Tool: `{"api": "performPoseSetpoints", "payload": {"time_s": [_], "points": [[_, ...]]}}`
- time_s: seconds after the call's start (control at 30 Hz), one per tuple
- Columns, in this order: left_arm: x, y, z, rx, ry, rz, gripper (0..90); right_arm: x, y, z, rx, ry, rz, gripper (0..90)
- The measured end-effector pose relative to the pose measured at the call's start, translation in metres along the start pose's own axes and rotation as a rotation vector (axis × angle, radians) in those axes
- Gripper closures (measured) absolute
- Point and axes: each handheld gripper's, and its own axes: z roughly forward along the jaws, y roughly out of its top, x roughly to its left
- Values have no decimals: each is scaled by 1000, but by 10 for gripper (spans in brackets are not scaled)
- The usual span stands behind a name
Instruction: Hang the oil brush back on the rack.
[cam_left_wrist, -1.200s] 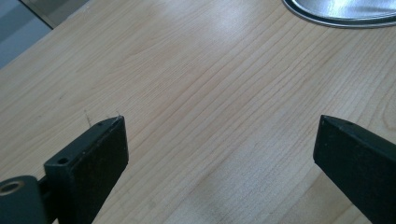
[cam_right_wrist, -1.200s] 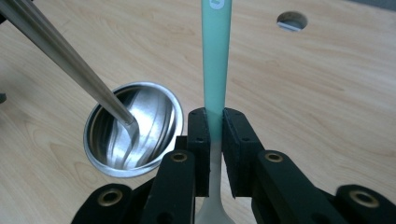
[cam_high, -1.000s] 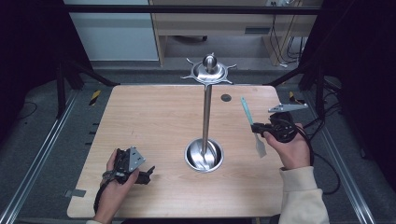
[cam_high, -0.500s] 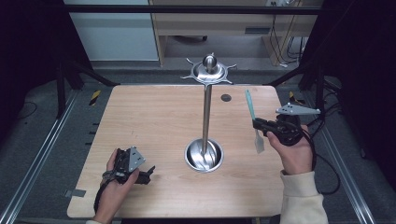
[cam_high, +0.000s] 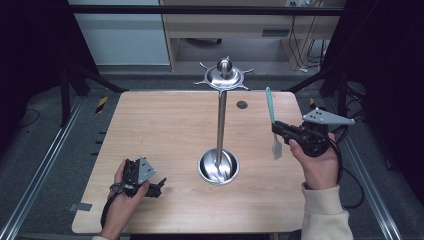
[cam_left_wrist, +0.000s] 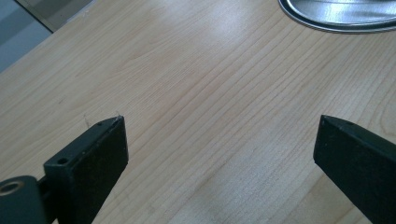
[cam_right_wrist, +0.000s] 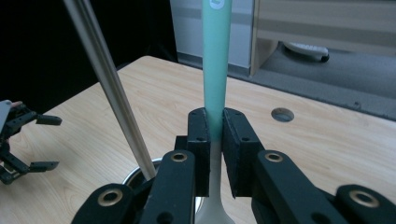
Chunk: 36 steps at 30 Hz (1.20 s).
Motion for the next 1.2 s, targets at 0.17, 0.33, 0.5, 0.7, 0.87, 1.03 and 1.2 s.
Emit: {"api": "performPoseSetpoints", "payload": {"time_s": [0.17, 0.33, 0.5, 0.7, 0.87, 1.03, 1.2], "points": [[0, 0, 1, 1, -1, 1, 27, 8, 6, -5, -28, 16, -21, 820], [0, 0, 0, -1, -1, -1, 27, 18, 12, -10, -53, 40, -46, 820], [0, 0, 0, -2, -2, 0, 27, 25, 16, -13, -64, 55, -72, 820], [0, 0, 0, -1, -2, 0, 27, 27, 18, -16, -90, 76, -68, 820], [0, 0, 0, -1, -1, -1, 27, 31, 21, -20, -118, 98, -83, 820], [0, 0, 0, 0, 0, -1, 27, 34, 23, -24, -132, 109, -99, 820], [0, 0, 0, 0, -2, -1, 27, 35, 23, -30, -147, 137, -108, 820]]}}
